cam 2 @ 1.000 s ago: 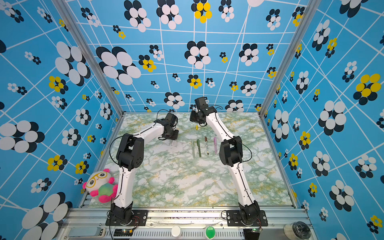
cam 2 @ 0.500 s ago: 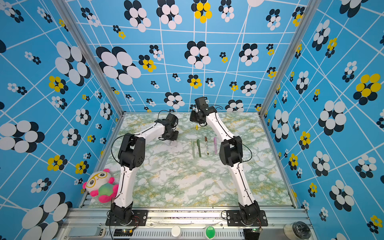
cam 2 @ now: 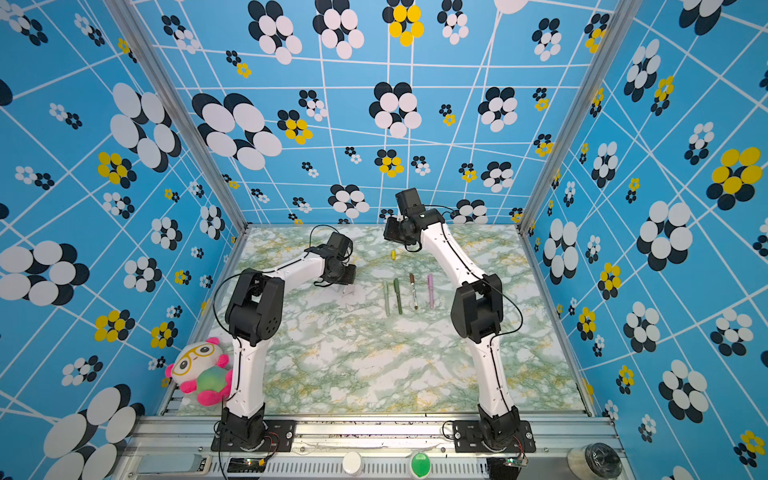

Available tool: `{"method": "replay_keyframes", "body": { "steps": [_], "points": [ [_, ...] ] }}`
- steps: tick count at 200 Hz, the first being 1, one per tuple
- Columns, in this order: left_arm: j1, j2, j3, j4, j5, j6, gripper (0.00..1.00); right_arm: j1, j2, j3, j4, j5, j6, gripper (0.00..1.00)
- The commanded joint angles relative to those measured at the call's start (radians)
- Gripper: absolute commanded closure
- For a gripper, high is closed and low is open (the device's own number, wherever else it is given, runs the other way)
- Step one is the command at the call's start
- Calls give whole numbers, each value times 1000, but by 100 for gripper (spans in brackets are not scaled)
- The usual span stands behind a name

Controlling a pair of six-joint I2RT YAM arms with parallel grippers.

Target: Insert the pens into the pen caps

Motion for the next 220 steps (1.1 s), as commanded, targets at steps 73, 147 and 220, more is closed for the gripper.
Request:
{"method": "replay_keyframes", "body": {
  "steps": [73,147,220],
  "points": [
    [-3,-365,-272,245,234,-77,75,2,-294,-394,217,-148,143,55],
    [-1,-574,-451,244,113,-97,49,81,-140,-240,-76,-26,-12,53],
    [19,-853,-648,278,37,-106,31,206,139,-38,-165,108,-74,53]
  ]
}}
